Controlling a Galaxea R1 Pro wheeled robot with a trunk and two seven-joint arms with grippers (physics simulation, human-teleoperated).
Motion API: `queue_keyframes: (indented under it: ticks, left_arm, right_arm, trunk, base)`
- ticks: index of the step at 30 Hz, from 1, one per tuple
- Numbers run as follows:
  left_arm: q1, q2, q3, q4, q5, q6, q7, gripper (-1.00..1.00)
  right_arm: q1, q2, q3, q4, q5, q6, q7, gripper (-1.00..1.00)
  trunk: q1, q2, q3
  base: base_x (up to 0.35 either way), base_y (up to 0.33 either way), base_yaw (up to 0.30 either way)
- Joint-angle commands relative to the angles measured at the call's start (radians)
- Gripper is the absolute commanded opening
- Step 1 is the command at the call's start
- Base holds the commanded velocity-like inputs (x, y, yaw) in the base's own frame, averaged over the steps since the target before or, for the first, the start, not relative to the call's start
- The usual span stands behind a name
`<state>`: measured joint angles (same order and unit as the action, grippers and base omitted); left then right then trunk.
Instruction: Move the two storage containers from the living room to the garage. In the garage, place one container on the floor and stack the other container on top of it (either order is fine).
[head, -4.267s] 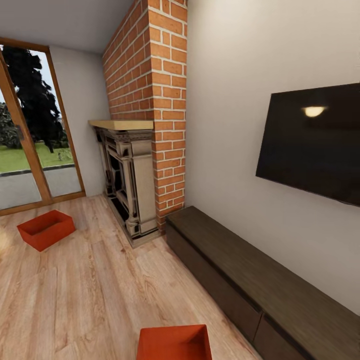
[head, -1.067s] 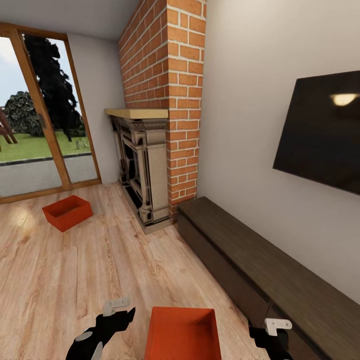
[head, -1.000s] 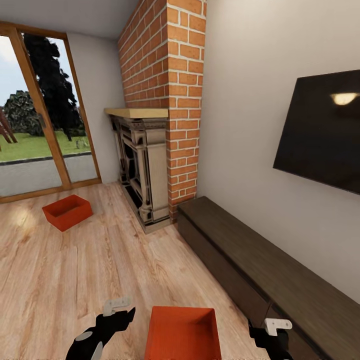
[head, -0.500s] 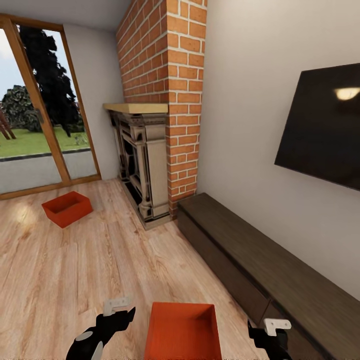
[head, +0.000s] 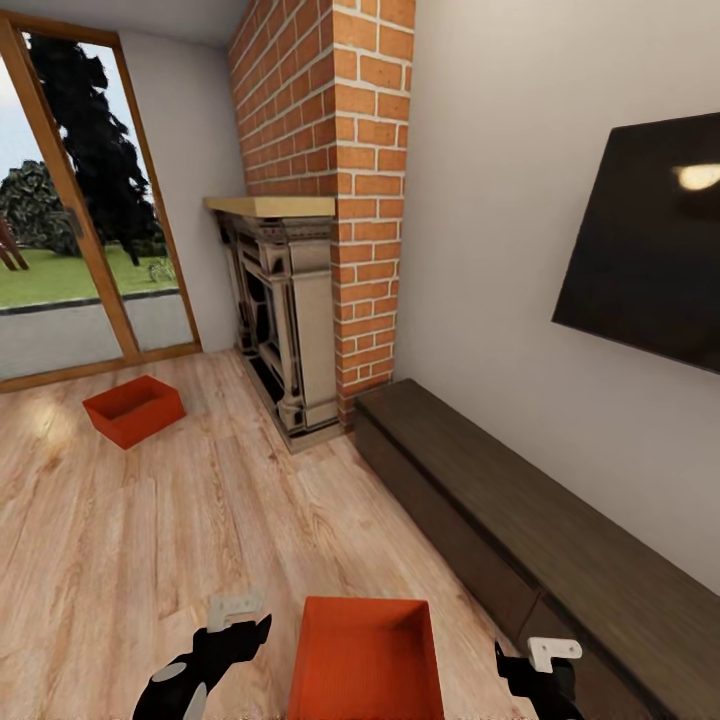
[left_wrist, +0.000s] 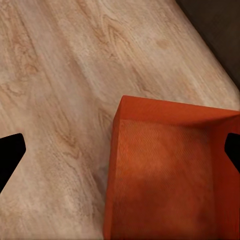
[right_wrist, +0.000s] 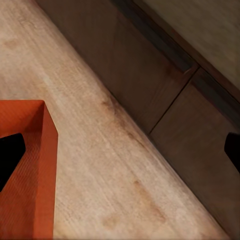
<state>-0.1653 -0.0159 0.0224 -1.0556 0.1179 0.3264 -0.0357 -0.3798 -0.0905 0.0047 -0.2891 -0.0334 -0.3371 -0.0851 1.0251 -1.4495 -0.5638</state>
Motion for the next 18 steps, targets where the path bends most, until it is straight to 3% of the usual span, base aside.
queue_keyframes:
  ticks: [1, 8, 13, 15, 16, 18]
  left_arm:
    - [0.000, -0.001, 0.002, -0.001, 0.009, 0.006, -0.003, 1.00]
    - [0.000, -0.007, 0.001, -0.001, 0.010, 0.008, -0.006, 1.00]
    - [0.000, -0.025, 0.001, -0.002, 0.009, 0.037, -0.006, 1.00]
    - [0.000, -0.031, 0.001, -0.005, -0.006, 0.069, -0.005, 1.00]
    - [0.000, -0.031, 0.002, -0.009, -0.035, 0.081, -0.005, 1.00]
    - [0.000, -0.032, 0.002, -0.009, -0.039, 0.081, -0.005, 1.00]
  right_arm:
    - [-0.001, 0.000, 0.000, 0.001, -0.003, -0.003, -0.001, 1.00]
    - [-0.001, 0.000, 0.001, 0.001, -0.006, -0.003, 0.017, 1.00]
    - [-0.001, -0.001, -0.001, 0.001, -0.011, -0.003, 0.086, 1.00]
    - [-0.001, -0.001, -0.002, 0.002, -0.012, -0.003, 0.106, 1.00]
    - [-0.001, 0.000, -0.003, 0.002, -0.013, -0.003, 0.112, 1.00]
    - [-0.001, -0.001, -0.003, 0.002, -0.013, -0.003, 0.112, 1.00]
  trunk:
    - [0.000, -0.001, -0.003]
    - [0.000, -0.001, -0.014]
    - [0.000, -0.001, -0.022]
    - [0.000, -0.001, -0.025]
    - [0.000, -0.001, -0.027]
    - [0.000, -0.001, -0.030]
  base:
    - [0.000, 0.000, 0.000]
    - [0.000, 0.000, 0.000]
    - [0.000, 0.000, 0.000]
    - [0.000, 0.000, 0.000]
    - [0.000, 0.000, 0.000]
    - [0.000, 0.000, -0.006]
